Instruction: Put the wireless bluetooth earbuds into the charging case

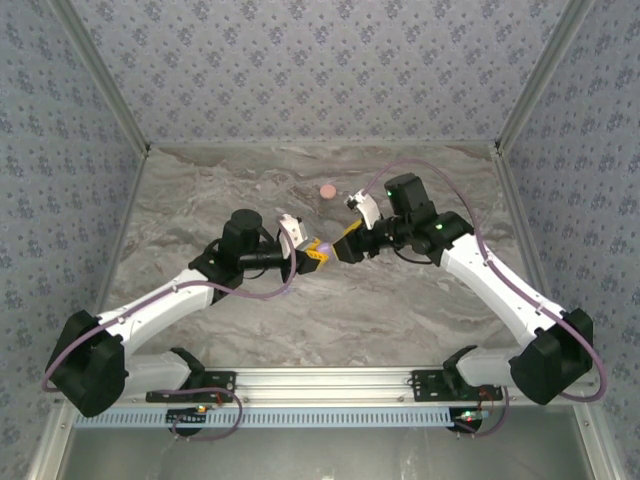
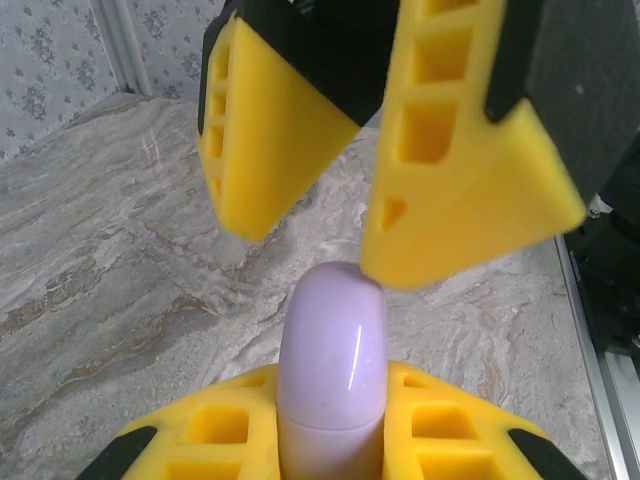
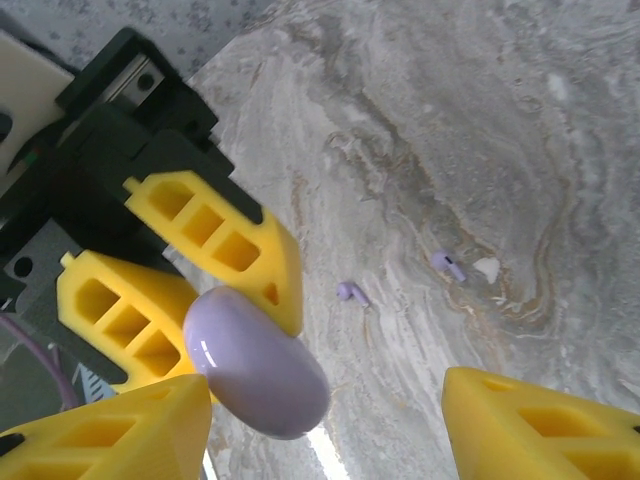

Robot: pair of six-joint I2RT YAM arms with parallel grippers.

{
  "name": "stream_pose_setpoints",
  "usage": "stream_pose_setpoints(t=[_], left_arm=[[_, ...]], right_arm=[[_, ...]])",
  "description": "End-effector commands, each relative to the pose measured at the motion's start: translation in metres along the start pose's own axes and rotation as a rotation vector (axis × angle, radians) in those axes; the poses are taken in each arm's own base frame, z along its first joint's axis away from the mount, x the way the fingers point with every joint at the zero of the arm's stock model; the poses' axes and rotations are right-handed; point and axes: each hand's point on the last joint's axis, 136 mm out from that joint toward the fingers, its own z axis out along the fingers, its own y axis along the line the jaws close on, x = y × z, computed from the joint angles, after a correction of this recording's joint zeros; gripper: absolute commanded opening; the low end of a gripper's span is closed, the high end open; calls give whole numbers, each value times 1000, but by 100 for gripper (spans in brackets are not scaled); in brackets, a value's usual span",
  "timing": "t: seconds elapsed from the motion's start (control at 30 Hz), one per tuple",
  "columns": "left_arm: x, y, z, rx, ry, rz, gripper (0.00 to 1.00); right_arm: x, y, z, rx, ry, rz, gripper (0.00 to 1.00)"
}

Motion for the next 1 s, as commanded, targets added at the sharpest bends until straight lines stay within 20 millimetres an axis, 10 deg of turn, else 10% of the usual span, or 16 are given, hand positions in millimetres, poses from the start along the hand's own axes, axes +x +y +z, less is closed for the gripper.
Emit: stream_pose_setpoints(t=[0.0,0.97], left_arm=[[-28,-6,-3,37,-67,35,12],[-26,13,9,32,-36,-152,16]], right_arm=[[-1,13,2,-56,24,-35,63],[-17,27,-3,-76,-14,-93,18]])
